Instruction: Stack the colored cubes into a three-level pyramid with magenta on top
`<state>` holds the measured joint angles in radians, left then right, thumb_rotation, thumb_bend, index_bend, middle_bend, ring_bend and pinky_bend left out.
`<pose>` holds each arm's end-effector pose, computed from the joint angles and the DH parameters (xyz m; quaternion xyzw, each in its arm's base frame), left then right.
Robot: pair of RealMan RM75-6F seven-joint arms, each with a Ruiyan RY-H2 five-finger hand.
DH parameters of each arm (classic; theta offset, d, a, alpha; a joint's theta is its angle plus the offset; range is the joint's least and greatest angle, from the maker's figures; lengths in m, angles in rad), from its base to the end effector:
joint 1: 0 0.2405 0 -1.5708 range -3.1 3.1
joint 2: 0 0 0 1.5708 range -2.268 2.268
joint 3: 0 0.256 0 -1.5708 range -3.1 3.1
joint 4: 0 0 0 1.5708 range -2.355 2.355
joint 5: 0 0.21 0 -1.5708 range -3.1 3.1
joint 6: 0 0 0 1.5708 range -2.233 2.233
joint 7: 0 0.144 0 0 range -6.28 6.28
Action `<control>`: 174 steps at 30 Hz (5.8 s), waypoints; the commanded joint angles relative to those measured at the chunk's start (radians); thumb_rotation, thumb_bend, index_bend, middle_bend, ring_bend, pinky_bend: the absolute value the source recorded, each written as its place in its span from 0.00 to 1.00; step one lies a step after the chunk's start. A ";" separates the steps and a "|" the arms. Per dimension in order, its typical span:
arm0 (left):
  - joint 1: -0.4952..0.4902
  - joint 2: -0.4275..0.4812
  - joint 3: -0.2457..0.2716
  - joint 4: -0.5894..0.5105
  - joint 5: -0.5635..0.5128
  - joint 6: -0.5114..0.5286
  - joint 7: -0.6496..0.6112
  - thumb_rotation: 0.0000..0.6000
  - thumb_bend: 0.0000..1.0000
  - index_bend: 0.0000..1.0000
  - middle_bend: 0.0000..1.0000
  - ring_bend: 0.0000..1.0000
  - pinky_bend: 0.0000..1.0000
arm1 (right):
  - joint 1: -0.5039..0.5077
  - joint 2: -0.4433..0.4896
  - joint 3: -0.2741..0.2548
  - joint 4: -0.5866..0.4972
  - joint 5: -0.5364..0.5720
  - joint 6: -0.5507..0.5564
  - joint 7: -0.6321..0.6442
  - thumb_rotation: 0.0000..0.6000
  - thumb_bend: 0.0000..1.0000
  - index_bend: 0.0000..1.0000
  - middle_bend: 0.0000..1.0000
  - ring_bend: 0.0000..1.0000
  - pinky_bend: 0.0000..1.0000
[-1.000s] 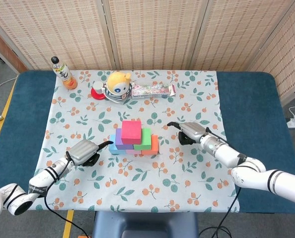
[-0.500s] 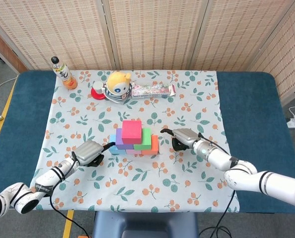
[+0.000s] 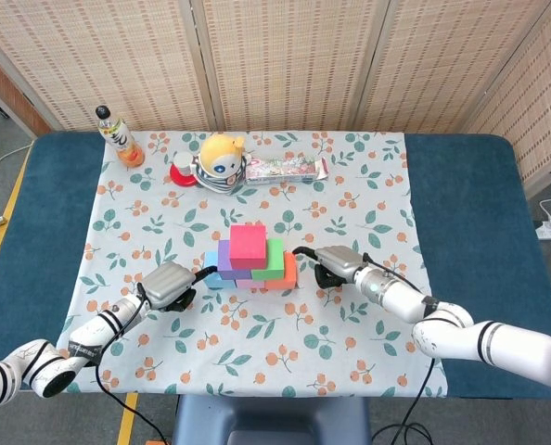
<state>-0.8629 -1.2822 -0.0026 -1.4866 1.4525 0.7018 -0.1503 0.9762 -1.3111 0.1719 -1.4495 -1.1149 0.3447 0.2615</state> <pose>-0.1712 0.3433 0.0196 -0.8377 -0.3732 -0.2820 0.2821 -0.1360 -0.3819 0.0055 0.7594 -0.5486 0.2509 0.2439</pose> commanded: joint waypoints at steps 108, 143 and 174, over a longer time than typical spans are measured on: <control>0.043 0.023 -0.020 -0.007 -0.068 0.006 0.054 1.00 0.74 0.08 0.88 0.94 0.96 | 0.000 0.058 -0.074 -0.119 0.085 0.067 -0.101 0.92 1.00 0.06 0.97 1.00 1.00; 0.122 -0.026 0.019 0.063 -0.164 -0.022 0.096 1.00 0.73 0.09 0.87 0.94 0.95 | -0.016 0.003 -0.133 -0.031 0.136 0.032 -0.132 0.91 1.00 0.06 0.97 1.00 1.00; 0.085 -0.047 0.002 0.049 -0.110 -0.052 0.073 1.00 0.73 0.09 0.86 0.93 0.95 | 0.050 -0.094 -0.125 0.036 0.167 0.000 -0.145 0.91 1.00 0.06 0.97 1.00 1.00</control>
<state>-0.7775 -1.3290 -0.0008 -1.4375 1.3421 0.6499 -0.0770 1.0264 -1.4059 0.0474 -1.4134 -0.9481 0.3447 0.1163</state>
